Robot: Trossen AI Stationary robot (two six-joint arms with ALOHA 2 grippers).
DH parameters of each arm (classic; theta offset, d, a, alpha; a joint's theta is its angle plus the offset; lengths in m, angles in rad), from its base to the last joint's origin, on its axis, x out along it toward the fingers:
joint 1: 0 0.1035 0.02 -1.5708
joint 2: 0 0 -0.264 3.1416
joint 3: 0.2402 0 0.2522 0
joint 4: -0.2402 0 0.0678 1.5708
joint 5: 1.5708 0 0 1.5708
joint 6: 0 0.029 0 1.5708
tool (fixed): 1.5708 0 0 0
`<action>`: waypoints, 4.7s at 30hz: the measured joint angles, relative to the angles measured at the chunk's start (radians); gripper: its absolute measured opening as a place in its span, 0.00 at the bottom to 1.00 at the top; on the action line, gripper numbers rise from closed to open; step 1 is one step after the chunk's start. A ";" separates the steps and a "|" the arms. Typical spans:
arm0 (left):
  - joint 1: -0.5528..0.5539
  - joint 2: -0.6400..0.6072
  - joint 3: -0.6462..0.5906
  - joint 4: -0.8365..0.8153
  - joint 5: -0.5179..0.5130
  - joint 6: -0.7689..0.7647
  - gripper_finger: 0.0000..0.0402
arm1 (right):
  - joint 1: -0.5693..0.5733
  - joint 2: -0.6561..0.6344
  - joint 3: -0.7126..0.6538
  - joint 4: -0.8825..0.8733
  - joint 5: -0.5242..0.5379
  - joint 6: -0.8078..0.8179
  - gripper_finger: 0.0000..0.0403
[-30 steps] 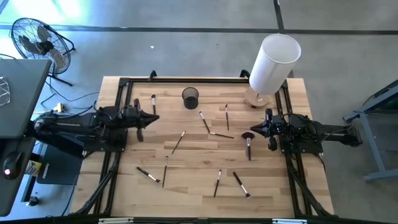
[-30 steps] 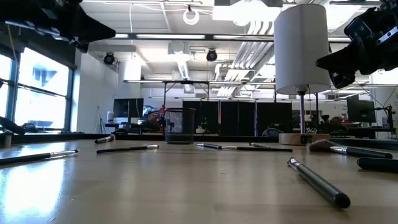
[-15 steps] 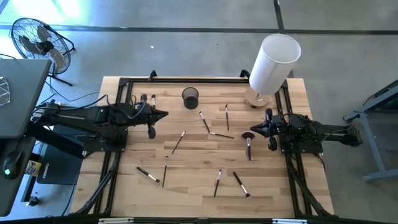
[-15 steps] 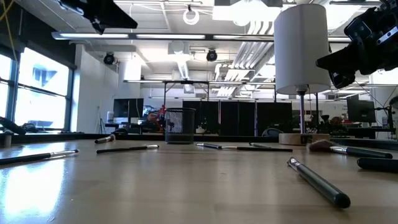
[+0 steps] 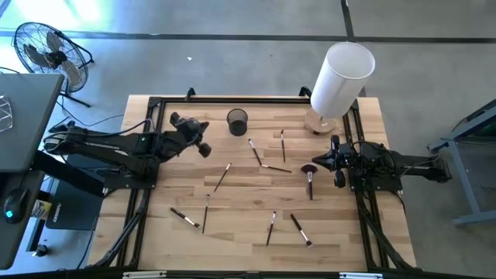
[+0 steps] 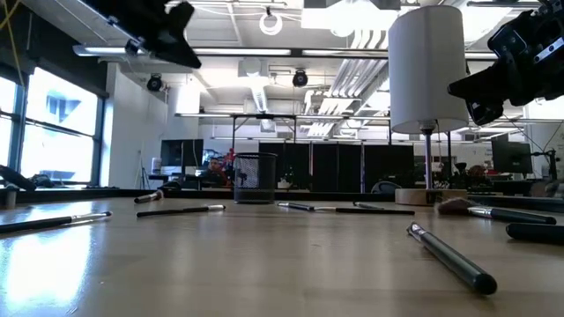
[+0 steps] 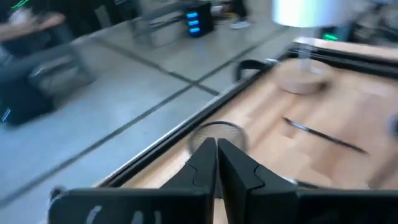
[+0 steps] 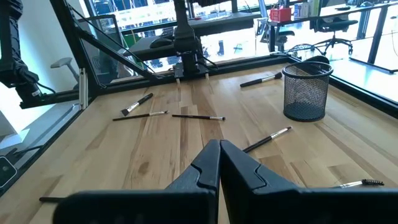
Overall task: Put items in baskets/containers
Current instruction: Put the powder brush into the pen holder
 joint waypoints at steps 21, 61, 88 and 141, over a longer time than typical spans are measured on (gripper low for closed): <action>0.831 0.108 0.000 -0.316 0.706 -0.448 0.38 | 0.000 0.000 0.000 0.000 0.000 0.000 0.01; 1.017 0.748 0.315 -0.541 0.855 -0.443 0.38 | 0.000 0.000 0.000 0.000 0.000 0.000 0.01; 1.000 0.814 0.316 -0.513 0.877 -0.478 0.02 | 0.000 0.000 0.000 0.000 0.000 0.000 0.01; 0.481 0.559 -0.099 1.189 0.676 0.224 0.00 | 0.000 0.000 -0.001 0.007 0.000 0.000 0.01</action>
